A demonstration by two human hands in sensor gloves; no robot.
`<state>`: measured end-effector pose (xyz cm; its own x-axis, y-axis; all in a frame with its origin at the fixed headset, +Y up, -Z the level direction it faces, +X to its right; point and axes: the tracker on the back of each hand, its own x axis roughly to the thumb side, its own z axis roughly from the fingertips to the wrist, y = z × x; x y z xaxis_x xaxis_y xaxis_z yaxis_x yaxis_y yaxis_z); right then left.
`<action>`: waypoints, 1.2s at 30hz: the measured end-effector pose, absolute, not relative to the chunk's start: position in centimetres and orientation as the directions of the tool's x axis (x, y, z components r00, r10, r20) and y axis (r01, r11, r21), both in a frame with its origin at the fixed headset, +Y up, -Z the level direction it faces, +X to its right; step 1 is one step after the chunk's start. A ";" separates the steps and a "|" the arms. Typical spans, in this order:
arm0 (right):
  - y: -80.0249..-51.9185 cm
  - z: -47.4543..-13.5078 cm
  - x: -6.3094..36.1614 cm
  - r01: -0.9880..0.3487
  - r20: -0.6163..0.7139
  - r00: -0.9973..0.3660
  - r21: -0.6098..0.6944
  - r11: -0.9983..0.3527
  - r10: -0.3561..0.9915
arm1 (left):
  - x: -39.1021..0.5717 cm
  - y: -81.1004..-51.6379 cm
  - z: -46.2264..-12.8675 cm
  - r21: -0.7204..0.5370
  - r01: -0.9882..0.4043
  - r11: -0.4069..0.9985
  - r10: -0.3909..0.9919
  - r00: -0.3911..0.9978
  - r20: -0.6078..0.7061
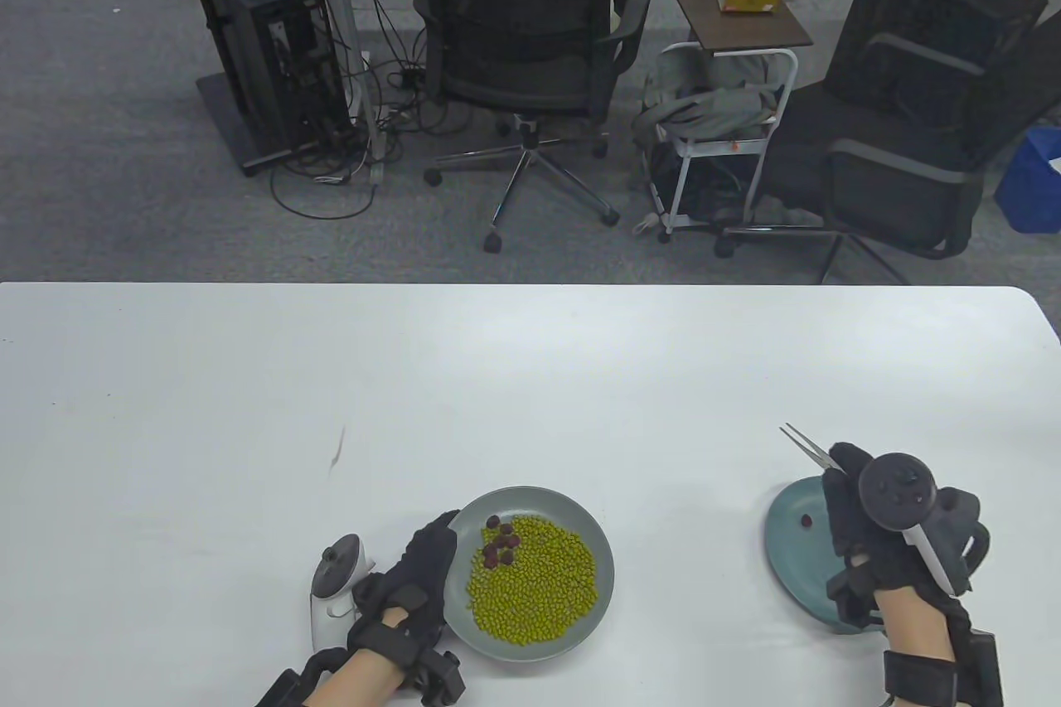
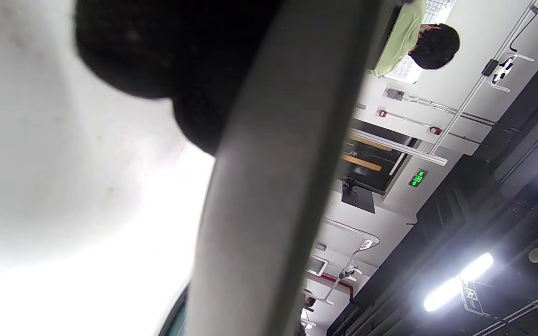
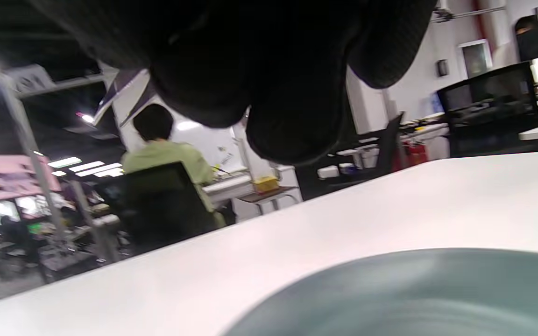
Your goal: Pick cranberries with tweezers into plate
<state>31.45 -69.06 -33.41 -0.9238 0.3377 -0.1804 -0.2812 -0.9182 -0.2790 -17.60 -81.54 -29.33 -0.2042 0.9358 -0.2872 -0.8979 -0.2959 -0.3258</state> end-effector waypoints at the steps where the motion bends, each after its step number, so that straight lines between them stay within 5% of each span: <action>1: -69.1 -33.3 30.1 -0.288 -0.126 -0.933 -0.293 -0.912 0.336 | -17.6 -81.5 -29.3 -0.326 -0.898 -0.295 0.936 -0.204 -0.287; 14: -69.7 -28.7 14.5 -0.177 0.424 -0.906 -0.355 -0.918 0.010 | -16.7 -81.9 -29.2 -0.368 -0.885 -0.286 0.935 -0.173 -0.311; 36: -71.3 -27.8 11.3 -0.114 0.545 -0.830 -0.374 -0.920 -0.119 | -16.3 -82.2 -29.2 -0.397 -0.881 -0.256 0.947 -0.146 -0.286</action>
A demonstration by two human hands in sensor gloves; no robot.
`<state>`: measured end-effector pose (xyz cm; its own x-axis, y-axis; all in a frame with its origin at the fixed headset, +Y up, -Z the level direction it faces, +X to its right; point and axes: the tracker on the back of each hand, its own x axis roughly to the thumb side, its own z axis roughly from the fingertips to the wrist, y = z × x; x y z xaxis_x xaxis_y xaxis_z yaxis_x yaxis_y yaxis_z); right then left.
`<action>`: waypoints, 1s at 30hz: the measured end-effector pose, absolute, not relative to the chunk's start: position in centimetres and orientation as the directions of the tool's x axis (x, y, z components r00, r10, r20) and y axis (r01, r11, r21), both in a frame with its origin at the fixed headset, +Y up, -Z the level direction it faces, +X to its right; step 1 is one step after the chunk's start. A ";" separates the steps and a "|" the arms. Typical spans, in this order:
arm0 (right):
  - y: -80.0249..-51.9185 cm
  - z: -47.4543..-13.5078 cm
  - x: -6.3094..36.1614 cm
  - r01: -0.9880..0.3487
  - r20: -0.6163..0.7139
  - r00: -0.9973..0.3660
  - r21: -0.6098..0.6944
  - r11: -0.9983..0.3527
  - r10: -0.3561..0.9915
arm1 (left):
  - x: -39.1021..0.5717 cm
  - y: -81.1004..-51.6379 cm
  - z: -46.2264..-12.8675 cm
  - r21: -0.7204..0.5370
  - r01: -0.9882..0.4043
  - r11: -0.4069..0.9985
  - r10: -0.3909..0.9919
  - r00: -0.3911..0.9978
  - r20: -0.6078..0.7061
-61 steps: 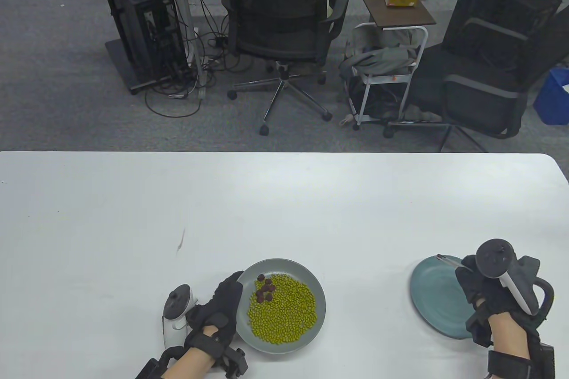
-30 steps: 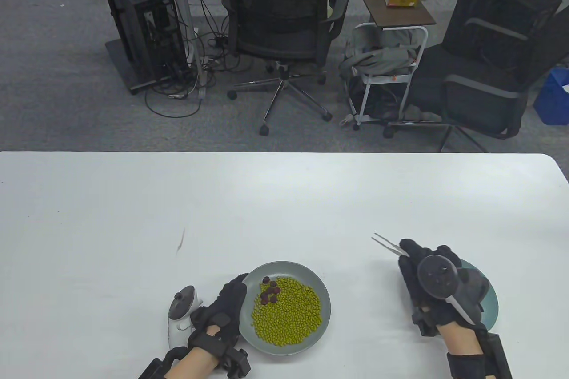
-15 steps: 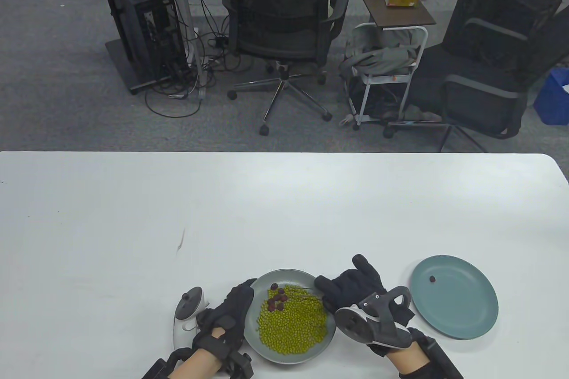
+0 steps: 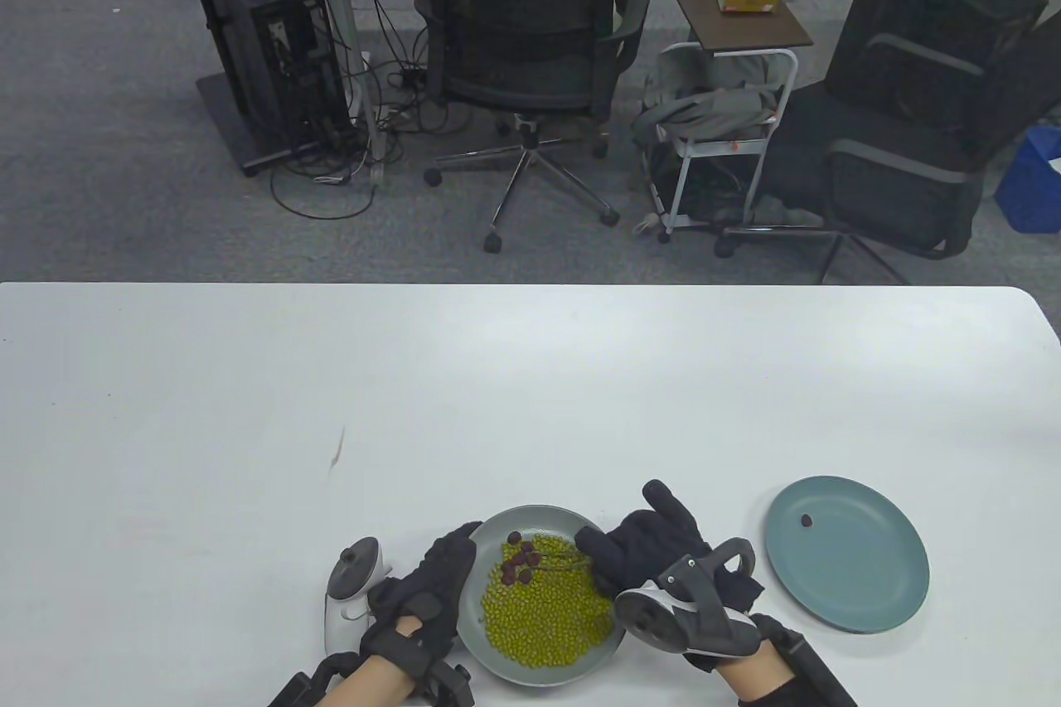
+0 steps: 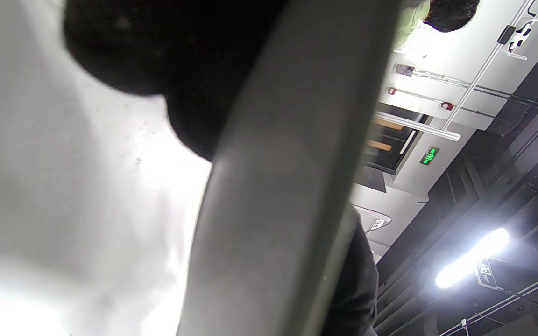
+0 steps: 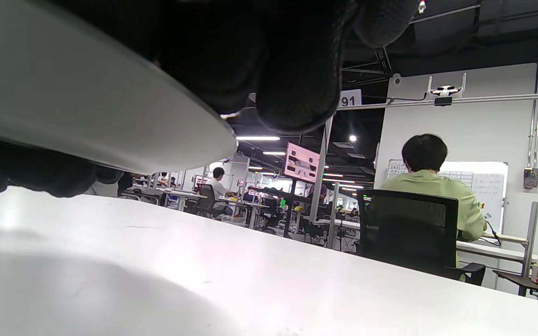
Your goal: Pick cranberries with tweezers into plate
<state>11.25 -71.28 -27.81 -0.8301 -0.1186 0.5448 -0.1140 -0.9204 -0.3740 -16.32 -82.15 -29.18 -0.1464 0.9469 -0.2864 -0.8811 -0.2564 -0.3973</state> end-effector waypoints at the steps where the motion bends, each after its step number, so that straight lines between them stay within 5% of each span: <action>1: -71.3 -27.8 11.2 -0.119 0.546 -0.830 -0.377 -0.919 -0.117 | -16.3 -82.2 -29.2 -0.399 -0.881 -0.255 0.947 -0.146 -0.285; 19: -69.6 -27.3 13.3 -0.184 0.521 -0.851 -0.419 -0.889 -0.070 | -16.8 -82.0 -29.0 -0.383 -0.888 -0.254 0.952 -0.160 -0.260; 30: -65.0 -29.5 24.7 -0.190 0.187 -0.976 -0.451 -0.872 0.116 | -17.8 -81.7 -29.2 -0.350 -0.902 -0.251 0.956 -0.175 -0.237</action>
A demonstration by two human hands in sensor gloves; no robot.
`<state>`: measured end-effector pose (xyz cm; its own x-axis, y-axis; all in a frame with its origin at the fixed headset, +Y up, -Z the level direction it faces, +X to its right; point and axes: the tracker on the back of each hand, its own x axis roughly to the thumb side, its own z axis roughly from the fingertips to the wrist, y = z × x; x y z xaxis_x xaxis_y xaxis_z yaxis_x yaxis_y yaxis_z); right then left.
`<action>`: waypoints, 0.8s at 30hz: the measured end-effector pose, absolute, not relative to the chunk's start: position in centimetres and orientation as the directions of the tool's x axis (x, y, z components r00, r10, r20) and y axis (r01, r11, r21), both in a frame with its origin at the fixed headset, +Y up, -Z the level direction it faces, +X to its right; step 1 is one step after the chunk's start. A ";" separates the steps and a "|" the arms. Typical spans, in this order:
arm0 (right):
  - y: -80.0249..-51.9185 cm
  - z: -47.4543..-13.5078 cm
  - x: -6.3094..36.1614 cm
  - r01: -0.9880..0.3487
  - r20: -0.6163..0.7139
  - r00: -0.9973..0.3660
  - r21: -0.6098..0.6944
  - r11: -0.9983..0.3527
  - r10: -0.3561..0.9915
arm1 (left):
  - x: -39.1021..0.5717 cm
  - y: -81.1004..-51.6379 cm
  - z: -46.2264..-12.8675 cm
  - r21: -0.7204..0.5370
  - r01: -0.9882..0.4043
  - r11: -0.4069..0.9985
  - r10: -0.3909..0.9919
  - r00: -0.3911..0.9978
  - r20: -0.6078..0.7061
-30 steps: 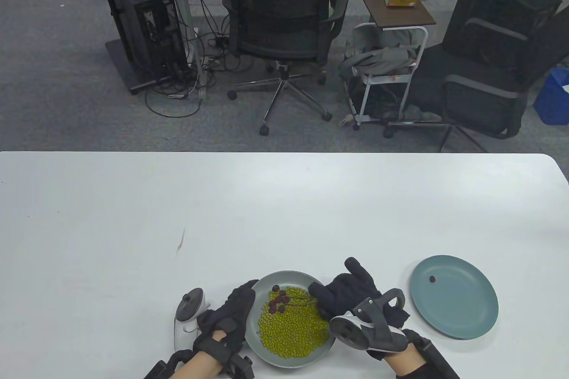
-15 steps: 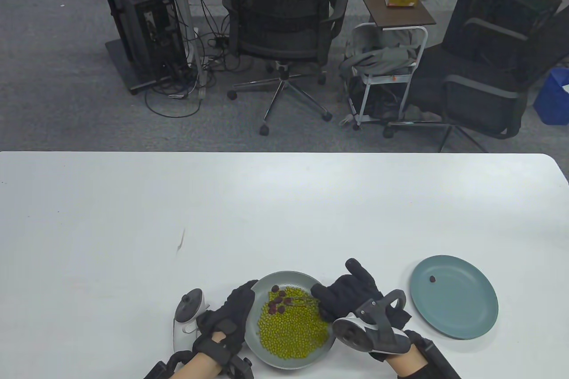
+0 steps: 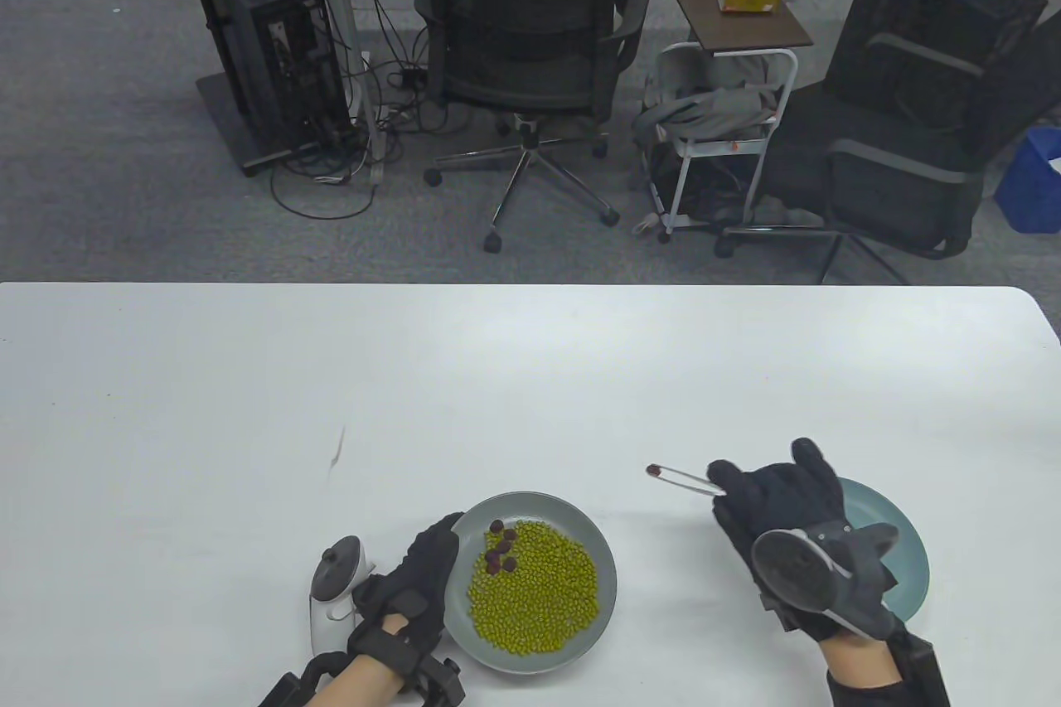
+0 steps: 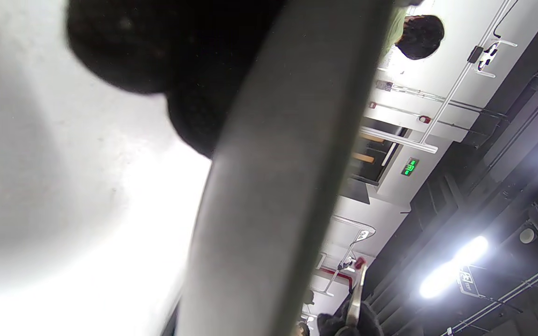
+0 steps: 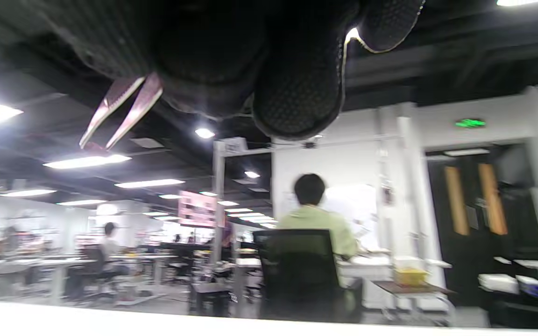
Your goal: Pick cranberries with tweezers into plate
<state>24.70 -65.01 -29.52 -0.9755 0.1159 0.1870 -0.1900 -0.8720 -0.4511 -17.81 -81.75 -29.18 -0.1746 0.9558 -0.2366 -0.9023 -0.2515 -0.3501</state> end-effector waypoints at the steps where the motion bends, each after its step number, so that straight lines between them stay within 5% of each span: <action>1: -65.0 -29.9 25.9 -0.179 0.145 -0.981 -0.449 -0.876 0.126 | -17.8 -81.7 -29.2 -0.350 -0.902 -0.252 0.956 -0.175 -0.237; 5: -66.1 -31.6 31.0 -0.107 -0.059 -0.989 -0.357 -0.928 0.136 | -17.8 -81.7 -29.2 -0.349 -0.902 -0.253 0.955 -0.176 -0.237; 9: -69.0 -33.2 34.9 -0.109 -0.212 -0.968 -0.130 -0.985 0.135 | -17.8 -81.6 -29.2 -0.352 -0.901 -0.254 0.955 -0.176 -0.239; 24: -72.8 -34.2 39.2 -0.073 -0.391 -0.920 0.135 -0.988 0.015 | -17.9 -81.6 -29.2 -0.348 -0.900 -0.263 0.953 -0.186 -0.239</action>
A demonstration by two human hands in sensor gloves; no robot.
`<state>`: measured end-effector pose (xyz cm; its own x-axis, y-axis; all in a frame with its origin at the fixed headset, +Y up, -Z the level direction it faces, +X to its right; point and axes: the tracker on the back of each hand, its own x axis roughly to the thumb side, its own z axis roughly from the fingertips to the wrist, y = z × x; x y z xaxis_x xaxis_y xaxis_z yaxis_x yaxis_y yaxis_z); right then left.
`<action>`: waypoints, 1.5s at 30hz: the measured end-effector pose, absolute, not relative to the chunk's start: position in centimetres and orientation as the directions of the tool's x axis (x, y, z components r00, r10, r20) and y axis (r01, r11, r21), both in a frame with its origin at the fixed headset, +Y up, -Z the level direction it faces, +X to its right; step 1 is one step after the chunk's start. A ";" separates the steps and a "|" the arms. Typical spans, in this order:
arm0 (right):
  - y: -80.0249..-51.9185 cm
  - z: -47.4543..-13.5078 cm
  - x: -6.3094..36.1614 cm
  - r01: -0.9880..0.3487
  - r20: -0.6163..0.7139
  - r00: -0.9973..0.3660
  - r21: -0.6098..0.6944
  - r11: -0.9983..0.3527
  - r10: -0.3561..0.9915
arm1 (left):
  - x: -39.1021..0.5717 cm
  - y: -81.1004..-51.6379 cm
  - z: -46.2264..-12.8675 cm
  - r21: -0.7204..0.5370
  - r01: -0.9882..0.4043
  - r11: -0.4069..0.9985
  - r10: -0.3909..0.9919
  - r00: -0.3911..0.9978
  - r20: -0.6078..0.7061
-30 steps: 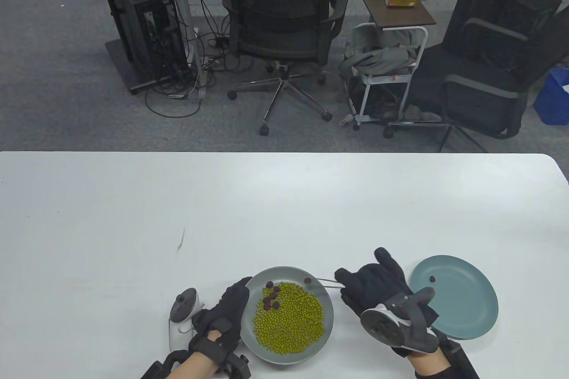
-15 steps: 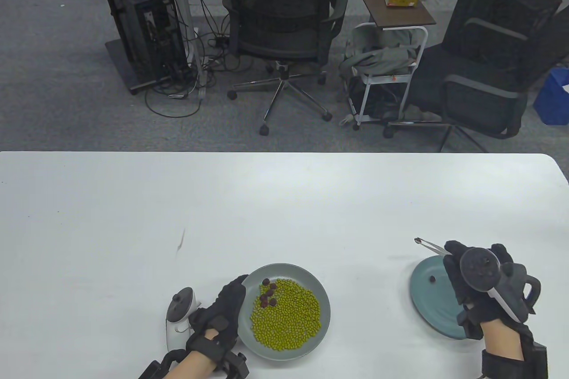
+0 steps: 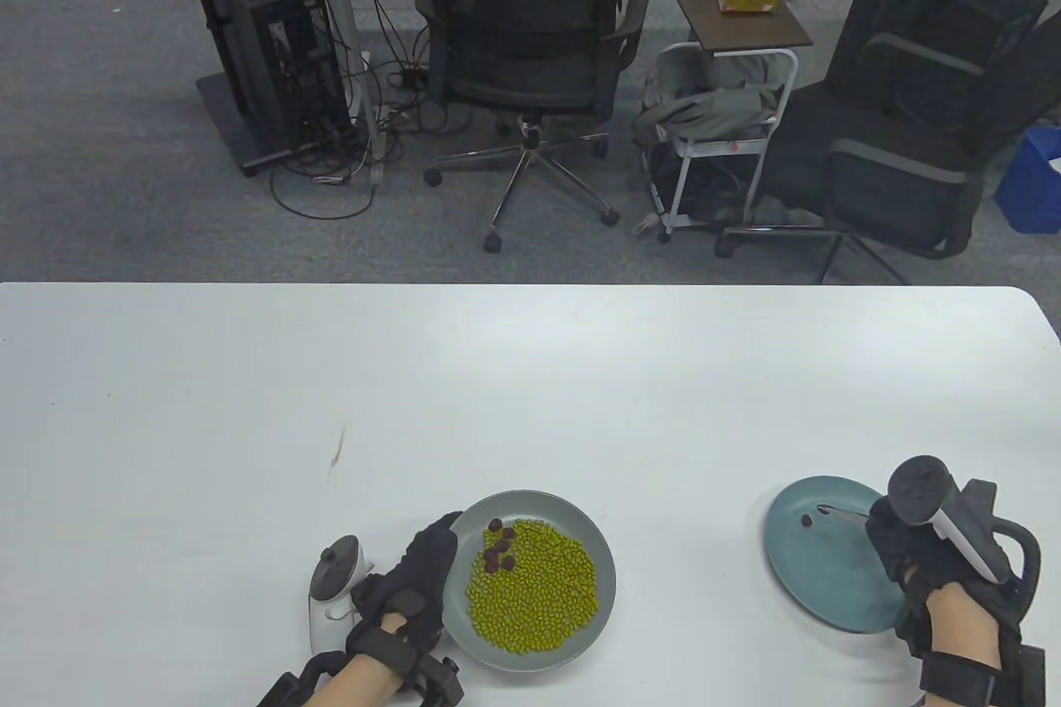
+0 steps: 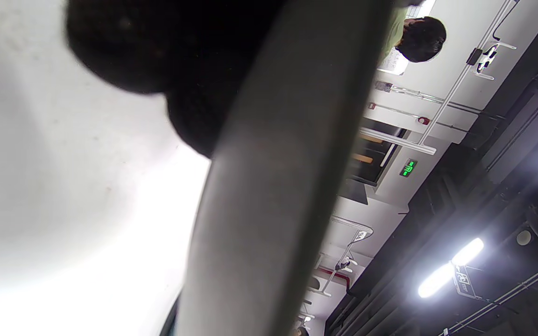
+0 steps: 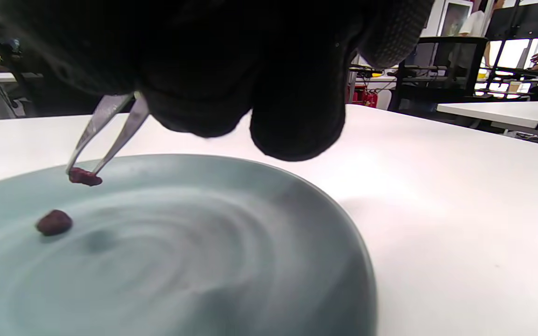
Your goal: Pick cranberries with tweezers into plate
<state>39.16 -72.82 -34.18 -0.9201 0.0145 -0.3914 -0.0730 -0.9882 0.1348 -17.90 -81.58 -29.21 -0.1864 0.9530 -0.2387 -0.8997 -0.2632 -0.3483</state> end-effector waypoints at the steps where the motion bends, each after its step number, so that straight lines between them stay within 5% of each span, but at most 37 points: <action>1: -73.0 -34.2 39.3 -0.076 -0.401 -0.916 0.143 -0.987 0.012 | -17.9 -81.6 -29.2 -0.346 -0.900 -0.266 0.952 -0.189 -0.240; 5: -73.3 -34.3 39.8 -0.123 -0.431 -0.900 0.102 -0.987 0.067 | -17.9 -81.6 -29.2 -0.351 -0.900 -0.258 0.955 -0.182 -0.236; 11: -71.2 -33.7 38.2 -0.274 -0.325 -0.881 -0.240 -0.931 0.343 | -17.9 -81.5 -29.2 -0.349 -0.901 -0.260 0.954 -0.184 -0.235; 16: -69.6 -33.5 33.9 -0.145 -0.205 -0.953 -0.336 -0.931 0.223 | -17.6 -81.5 -29.1 -0.353 -0.888 -0.294 0.943 -0.211 -0.256; 27: -71.4 -33.7 25.8 -0.217 0.066 -0.976 -0.232 -0.948 0.207 | -17.0 -81.8 -28.9 -0.379 -0.881 -0.282 0.944 -0.185 -0.273; 45: -69.8 -28.2 13.1 -0.143 0.452 -0.891 -0.381 -0.913 -0.049 | -15.8 -82.2 -28.7 -0.418 -0.868 -0.268 0.945 -0.152 -0.289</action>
